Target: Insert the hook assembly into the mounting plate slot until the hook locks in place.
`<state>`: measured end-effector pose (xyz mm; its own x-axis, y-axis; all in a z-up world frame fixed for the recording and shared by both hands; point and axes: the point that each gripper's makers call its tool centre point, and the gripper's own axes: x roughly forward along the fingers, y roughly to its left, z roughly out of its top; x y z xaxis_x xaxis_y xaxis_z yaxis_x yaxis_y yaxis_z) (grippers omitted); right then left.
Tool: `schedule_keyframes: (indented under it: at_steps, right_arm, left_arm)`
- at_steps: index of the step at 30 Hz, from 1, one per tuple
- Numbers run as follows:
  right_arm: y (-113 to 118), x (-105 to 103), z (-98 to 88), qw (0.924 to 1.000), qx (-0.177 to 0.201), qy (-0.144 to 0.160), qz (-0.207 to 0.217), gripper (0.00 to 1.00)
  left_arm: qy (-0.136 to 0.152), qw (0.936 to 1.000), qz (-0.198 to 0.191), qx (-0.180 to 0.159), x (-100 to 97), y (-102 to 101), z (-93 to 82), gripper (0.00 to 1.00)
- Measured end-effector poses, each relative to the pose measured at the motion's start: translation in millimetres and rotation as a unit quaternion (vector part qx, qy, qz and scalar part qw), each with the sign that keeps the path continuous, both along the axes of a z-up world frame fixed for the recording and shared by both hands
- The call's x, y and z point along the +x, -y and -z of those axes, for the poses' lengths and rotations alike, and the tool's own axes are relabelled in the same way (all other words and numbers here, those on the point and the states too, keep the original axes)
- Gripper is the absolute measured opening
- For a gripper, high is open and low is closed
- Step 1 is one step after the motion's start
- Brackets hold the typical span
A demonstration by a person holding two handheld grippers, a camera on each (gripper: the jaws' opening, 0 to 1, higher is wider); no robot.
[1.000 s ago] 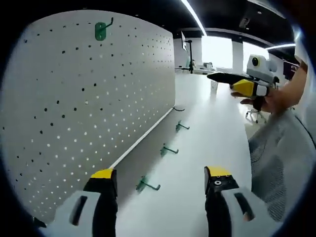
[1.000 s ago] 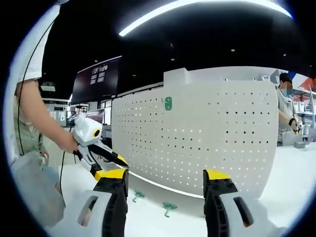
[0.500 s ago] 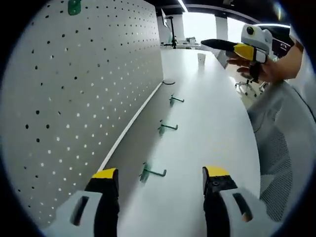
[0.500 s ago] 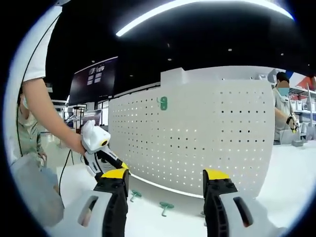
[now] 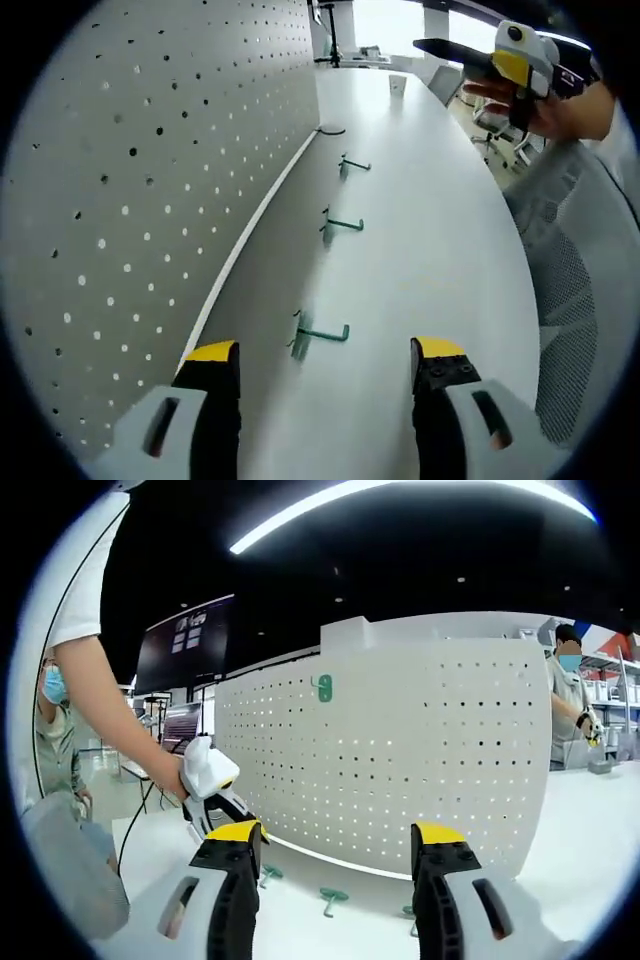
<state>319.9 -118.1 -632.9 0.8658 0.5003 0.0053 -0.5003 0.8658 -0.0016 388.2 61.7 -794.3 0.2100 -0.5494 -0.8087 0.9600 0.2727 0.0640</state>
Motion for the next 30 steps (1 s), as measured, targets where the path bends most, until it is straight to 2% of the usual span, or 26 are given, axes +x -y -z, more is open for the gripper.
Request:
schedule_keyframes:
  at_steps: [13, 21, 30]
  right_arm:
    - [-0.2, -0.2, 2.7, 1.0, -0.002, -0.004, 0.0, 0.57]
    - [0.0, -0.5, 2.1, 1.0, -0.003, -0.004, 0.002, 0.56]
    - [1.0, -0.7, 1.9, 1.0, -0.002, -0.006, 0.004, 0.55]
  left_arm:
    - [-0.03, 0.9978, 0.04, 0.044, 4.0, -2.1, 24.4, 0.69]
    - [-0.049, 0.995, 0.062, 0.061, 4.3, -0.2, 31.8, 0.68]
    - [-0.043, 0.993, 0.082, 0.073, 6.4, 3.4, 37.9, 0.66]
